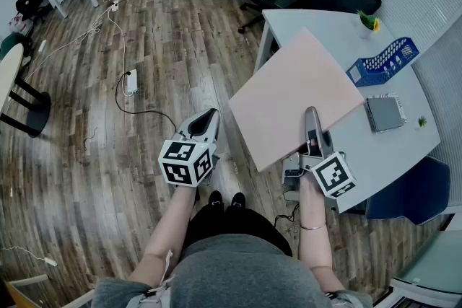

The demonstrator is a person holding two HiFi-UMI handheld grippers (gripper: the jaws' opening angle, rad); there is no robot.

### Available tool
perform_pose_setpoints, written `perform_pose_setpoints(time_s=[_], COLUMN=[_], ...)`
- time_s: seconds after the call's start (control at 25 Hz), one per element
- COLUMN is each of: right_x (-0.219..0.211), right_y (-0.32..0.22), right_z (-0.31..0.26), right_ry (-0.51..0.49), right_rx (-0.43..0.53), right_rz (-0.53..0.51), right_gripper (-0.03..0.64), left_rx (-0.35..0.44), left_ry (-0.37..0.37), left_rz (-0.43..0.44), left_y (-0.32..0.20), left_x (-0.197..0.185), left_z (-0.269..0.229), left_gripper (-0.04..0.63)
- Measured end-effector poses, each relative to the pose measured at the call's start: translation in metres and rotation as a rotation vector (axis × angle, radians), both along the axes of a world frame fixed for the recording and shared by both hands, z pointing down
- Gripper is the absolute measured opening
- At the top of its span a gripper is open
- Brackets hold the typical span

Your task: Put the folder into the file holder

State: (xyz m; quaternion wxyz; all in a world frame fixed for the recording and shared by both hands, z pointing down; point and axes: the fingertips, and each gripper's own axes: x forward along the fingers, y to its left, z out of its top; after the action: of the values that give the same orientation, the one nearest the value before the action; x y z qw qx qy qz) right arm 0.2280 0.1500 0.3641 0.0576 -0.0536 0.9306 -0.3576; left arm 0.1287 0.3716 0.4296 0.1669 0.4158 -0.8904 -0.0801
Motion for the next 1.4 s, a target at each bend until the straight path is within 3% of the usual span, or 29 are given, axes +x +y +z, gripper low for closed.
perform_pose_setpoints(time_s=[1.08,1.4], right_x=[-0.013,-0.045], right_y=[-0.033,-0.050], right_z=[0.008,0.000], right_ry=[-0.021,-0.041], right_rx=[-0.065,-0.064], right_rz=[-0.030,-0.010], right_gripper=[0.164,0.164], left_rx=[-0.017,-0.027], left_ry=[0.008,0.012], left_rz=[-0.016,-0.009], left_y=[-0.030,-0.046], left_x=[-0.003,-0.038], left_z=[0.012,0.018], left_gripper=[0.029,0.029])
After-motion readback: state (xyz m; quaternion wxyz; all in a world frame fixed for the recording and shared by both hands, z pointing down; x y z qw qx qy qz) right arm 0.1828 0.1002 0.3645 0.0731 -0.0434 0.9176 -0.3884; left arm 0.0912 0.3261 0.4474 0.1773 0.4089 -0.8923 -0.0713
